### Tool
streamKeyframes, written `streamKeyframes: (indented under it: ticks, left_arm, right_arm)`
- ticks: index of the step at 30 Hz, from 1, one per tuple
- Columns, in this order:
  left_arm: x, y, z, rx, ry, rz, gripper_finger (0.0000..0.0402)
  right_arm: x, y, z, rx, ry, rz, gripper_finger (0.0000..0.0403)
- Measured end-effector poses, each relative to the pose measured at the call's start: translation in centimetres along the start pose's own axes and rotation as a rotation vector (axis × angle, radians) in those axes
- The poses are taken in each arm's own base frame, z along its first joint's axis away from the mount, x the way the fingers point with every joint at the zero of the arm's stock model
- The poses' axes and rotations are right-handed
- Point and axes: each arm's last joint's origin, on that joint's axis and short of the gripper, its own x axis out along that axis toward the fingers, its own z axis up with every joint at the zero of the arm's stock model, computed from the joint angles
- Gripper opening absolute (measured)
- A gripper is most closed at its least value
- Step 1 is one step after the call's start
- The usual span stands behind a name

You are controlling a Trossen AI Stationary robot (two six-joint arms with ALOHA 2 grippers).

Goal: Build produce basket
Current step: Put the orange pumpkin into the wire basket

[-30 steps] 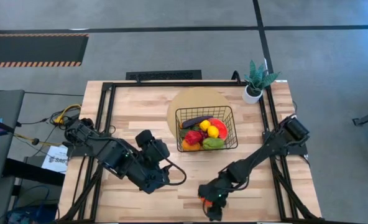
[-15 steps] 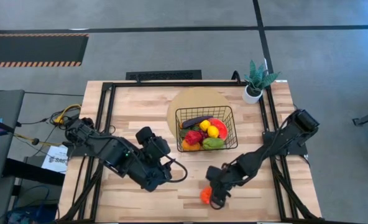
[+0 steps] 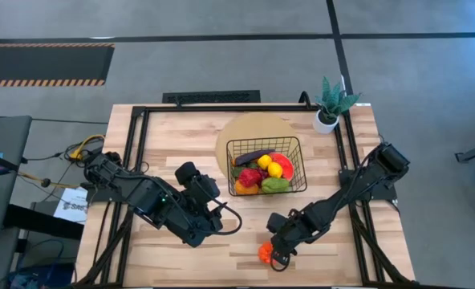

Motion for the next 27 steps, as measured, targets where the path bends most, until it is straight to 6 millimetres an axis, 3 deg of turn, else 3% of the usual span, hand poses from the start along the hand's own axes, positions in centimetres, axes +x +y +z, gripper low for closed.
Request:
streamKeyframes:
  ticks: [15,27]
  left_arm:
    - [0.0,0.0,0.0,-0.017,-0.001,0.0,0.0314]
    - [0.0,0.0,0.0,-0.016,-0.007,0.004,0.0314]
  right_arm:
    - [1.1,-0.6,-0.2,-0.022,-0.017,0.025,0.0272]
    - [1.1,-1.3,1.4,-0.02,0.054,0.067,0.0272]
